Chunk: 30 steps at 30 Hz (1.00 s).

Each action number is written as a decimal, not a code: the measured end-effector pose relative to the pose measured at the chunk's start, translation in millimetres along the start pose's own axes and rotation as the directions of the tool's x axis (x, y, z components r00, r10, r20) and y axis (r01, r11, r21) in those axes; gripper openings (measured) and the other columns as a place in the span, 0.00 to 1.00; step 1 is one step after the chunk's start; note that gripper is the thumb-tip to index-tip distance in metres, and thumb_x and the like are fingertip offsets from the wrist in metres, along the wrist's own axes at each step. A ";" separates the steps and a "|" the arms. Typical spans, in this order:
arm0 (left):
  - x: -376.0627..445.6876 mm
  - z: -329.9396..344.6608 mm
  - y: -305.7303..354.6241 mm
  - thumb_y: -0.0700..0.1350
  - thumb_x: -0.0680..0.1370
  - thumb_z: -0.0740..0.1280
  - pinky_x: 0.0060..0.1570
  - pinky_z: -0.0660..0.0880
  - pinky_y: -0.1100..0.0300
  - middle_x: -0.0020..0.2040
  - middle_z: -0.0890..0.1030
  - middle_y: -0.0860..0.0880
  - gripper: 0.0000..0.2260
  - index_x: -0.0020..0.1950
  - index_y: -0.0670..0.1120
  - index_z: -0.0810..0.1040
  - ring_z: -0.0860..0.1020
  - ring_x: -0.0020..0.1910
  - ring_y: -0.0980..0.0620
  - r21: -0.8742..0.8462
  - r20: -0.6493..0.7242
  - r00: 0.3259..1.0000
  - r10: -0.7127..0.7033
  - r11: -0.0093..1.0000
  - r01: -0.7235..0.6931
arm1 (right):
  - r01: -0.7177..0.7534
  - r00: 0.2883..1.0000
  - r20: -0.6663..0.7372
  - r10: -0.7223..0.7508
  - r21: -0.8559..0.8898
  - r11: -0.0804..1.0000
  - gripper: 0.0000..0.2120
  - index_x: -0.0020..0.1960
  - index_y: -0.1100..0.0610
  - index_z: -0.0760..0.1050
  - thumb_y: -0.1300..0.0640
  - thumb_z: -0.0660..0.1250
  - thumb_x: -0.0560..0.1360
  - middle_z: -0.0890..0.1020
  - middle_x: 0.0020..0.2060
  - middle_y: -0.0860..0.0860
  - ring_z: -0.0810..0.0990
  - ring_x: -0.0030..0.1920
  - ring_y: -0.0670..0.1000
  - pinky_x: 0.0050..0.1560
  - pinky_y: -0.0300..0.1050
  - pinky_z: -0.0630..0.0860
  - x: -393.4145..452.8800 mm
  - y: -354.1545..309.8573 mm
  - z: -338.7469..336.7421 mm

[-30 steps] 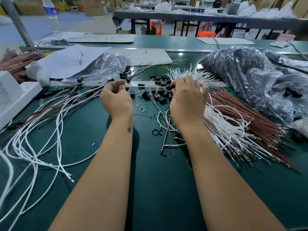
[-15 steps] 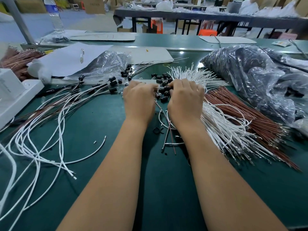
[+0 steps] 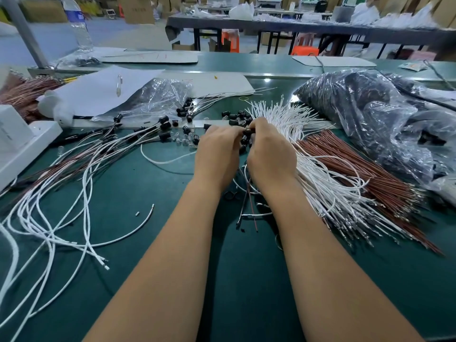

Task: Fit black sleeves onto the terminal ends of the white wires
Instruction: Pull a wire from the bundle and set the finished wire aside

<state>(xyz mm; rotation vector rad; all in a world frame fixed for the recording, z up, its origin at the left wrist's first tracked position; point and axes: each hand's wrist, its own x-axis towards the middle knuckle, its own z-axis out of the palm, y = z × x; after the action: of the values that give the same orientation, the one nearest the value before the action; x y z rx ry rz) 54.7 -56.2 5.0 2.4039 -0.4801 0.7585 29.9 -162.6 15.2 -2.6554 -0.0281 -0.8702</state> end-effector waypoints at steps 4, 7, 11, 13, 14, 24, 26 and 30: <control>-1.8 -7.3 -4.1 0.43 0.81 0.60 0.43 0.63 0.54 0.42 0.83 0.44 0.11 0.51 0.48 0.82 0.76 0.47 0.41 0.145 -0.146 0.976 -0.162 0.972 0.183 | -0.052 0.998 0.042 0.053 -0.027 0.998 0.08 0.58 0.58 0.69 0.63 0.57 0.80 0.78 0.47 0.54 0.73 0.41 0.54 0.36 0.45 0.61 -0.7 0.4 0.9; -3.0 -7.8 -10.6 0.44 0.81 0.60 0.49 0.60 0.54 0.45 0.82 0.47 0.11 0.53 0.50 0.81 0.74 0.53 0.44 0.171 -0.178 0.938 -0.297 0.929 0.327 | -0.061 0.995 0.069 0.068 -0.099 0.993 0.05 0.54 0.57 0.68 0.62 0.56 0.80 0.77 0.39 0.52 0.74 0.35 0.53 0.28 0.42 0.58 -0.3 3.0 1.5; -3.6 -6.9 -20.8 0.43 0.81 0.59 0.57 0.59 0.51 0.46 0.81 0.49 0.12 0.54 0.52 0.81 0.71 0.57 0.45 0.131 -0.175 0.903 -0.393 0.900 0.417 | -0.037 0.994 0.098 0.051 -0.135 0.990 0.06 0.52 0.57 0.72 0.63 0.58 0.79 0.78 0.35 0.51 0.74 0.33 0.53 0.27 0.40 0.58 1.8 2.8 1.0; -3.4 -5.8 -24.3 0.40 0.79 0.59 0.58 0.60 0.50 0.47 0.82 0.49 0.13 0.55 0.51 0.81 0.71 0.56 0.45 0.134 -0.176 0.908 -0.379 0.905 0.404 | 0.005 0.997 0.079 0.005 -0.128 0.992 0.08 0.54 0.57 0.73 0.64 0.59 0.78 0.79 0.37 0.51 0.74 0.34 0.52 0.27 0.40 0.60 1.8 3.1 0.0; -2.2 -5.9 -24.6 0.38 0.78 0.59 0.58 0.61 0.50 0.48 0.82 0.49 0.14 0.56 0.51 0.81 0.71 0.56 0.45 0.123 -0.177 0.919 -0.354 0.918 0.377 | 0.027 0.998 0.056 -0.021 -0.116 0.993 0.09 0.56 0.57 0.74 0.65 0.60 0.78 0.79 0.38 0.52 0.75 0.35 0.52 0.28 0.41 0.63 1.9 3.8 -1.3; -2.3 4.5 3.6 0.35 0.77 0.59 0.43 0.69 0.56 0.47 0.82 0.44 0.13 0.54 0.42 0.81 0.76 0.45 0.46 -0.332 -0.012 0.989 -0.146 0.934 0.134 | 0.088 0.995 -0.042 -0.086 0.055 0.995 0.07 0.54 0.58 0.74 0.58 0.60 0.79 0.80 0.46 0.54 0.76 0.46 0.56 0.39 0.46 0.67 -0.3 -4.0 -1.2; -1.5 1.7 -1.7 0.35 0.78 0.58 0.40 0.68 0.58 0.44 0.81 0.45 0.13 0.55 0.43 0.81 0.74 0.41 0.48 -0.352 0.014 0.984 -0.180 0.920 0.173 | 0.059 0.998 -0.012 -0.058 0.041 0.997 0.06 0.54 0.57 0.73 0.57 0.60 0.80 0.80 0.45 0.52 0.76 0.42 0.55 0.36 0.45 0.66 -0.5 -0.3 0.2; 0.8 -3.8 -19.9 0.35 0.79 0.57 0.38 0.69 0.57 0.40 0.78 0.47 0.13 0.55 0.44 0.80 0.71 0.35 0.50 -0.352 0.009 0.950 -0.313 0.888 0.296 | -0.004 1.000 0.027 0.003 0.043 0.999 0.06 0.53 0.57 0.73 0.56 0.59 0.81 0.80 0.40 0.51 0.74 0.36 0.51 0.29 0.41 0.61 -0.4 5.7 2.0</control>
<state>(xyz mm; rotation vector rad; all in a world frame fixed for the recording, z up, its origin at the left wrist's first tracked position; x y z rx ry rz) 63.4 -38.6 0.0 2.0548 -0.1874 0.5377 31.4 -167.2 11.7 -2.6259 -0.0483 -0.8233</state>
